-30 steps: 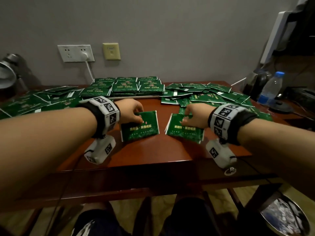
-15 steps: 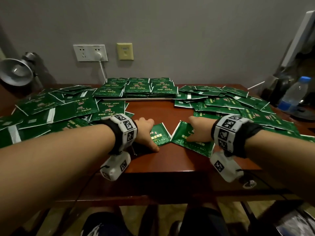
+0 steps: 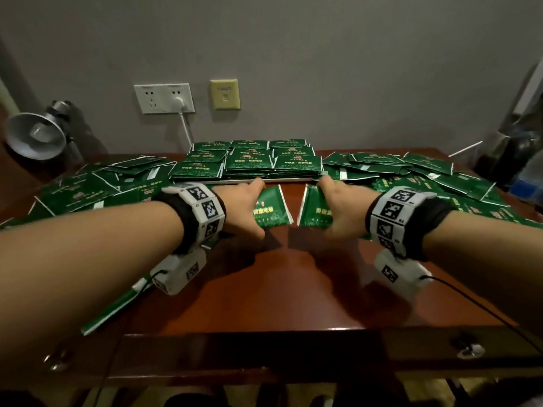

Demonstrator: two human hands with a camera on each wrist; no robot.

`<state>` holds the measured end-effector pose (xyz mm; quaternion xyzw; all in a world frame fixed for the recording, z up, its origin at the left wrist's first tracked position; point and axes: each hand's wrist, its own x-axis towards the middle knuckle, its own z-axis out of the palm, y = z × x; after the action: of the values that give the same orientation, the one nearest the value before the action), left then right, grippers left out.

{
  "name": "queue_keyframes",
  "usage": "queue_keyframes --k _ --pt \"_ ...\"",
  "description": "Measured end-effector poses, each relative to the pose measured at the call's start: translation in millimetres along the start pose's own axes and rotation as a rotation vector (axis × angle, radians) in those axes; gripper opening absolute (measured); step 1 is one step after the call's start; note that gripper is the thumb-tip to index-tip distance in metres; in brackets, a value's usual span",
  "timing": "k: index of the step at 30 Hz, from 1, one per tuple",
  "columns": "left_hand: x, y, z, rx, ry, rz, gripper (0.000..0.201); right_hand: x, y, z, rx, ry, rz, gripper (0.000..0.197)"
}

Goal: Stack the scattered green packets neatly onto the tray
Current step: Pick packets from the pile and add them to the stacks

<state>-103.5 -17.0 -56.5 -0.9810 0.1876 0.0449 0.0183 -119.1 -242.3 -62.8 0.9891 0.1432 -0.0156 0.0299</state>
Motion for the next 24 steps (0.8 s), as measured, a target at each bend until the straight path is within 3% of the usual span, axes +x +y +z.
queue_keyframes --k 3,9,12,18,24 --pt "27 -19 -23 0.064 0.043 -0.005 0.073 34 9 -14 -0.037 0.072 0.016 0.073" --pt "103 -64 -61 0.031 0.049 -0.013 0.081 129 34 -54 -0.03 0.042 0.012 0.091" --pt "148 -87 -71 0.062 0.039 -0.024 0.078 179 43 -68 -0.032 0.022 -0.003 0.089" --pt "229 -113 -67 0.079 -0.034 -0.053 0.078 266 48 -63 -0.044 -0.097 -0.033 0.086" --pt "274 -117 -54 0.122 -0.111 -0.077 0.082 316 48 -48 -0.07 -0.137 -0.047 0.075"
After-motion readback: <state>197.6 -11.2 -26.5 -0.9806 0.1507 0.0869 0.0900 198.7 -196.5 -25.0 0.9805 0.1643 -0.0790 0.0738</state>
